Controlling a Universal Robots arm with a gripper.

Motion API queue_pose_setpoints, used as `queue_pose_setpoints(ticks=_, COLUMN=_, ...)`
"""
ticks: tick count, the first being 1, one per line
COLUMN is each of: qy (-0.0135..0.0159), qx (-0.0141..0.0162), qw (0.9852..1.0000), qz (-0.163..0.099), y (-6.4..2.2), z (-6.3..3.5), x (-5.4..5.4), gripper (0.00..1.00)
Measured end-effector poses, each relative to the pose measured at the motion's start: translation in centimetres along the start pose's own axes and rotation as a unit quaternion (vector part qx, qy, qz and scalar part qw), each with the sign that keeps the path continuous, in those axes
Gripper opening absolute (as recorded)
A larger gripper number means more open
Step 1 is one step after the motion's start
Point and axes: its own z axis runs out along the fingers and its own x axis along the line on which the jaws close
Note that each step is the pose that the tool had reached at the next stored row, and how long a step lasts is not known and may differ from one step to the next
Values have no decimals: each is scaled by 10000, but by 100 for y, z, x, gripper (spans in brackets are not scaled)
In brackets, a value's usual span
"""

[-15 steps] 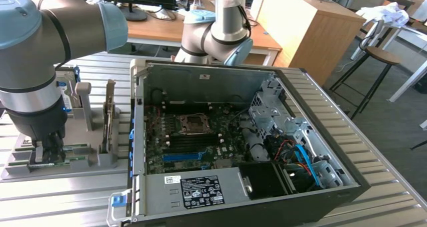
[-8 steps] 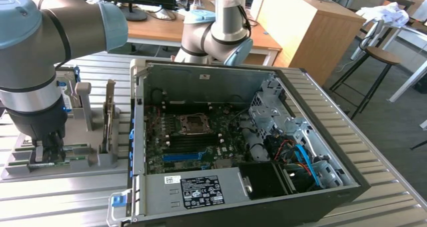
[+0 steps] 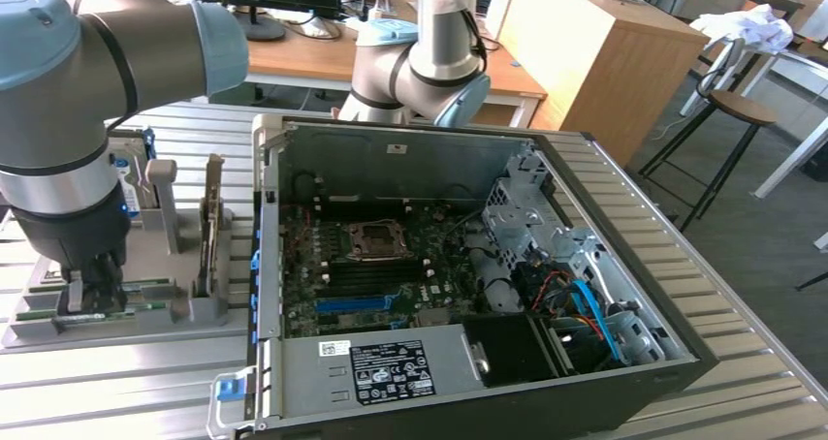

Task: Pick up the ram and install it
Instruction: 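Pick up the ram and move it above insertion slot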

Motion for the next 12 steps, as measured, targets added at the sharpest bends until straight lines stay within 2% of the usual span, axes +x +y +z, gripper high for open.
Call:
queue_pose_setpoints(ticks=6, qy=3, qx=-17, qw=10000, qz=1, y=-10, z=-95, x=-3, gripper=11)
queue_pose_setpoints(ticks=12, qy=18, qx=-32, qw=10000, qz=7, y=-18, z=-275, x=-9, gripper=11)
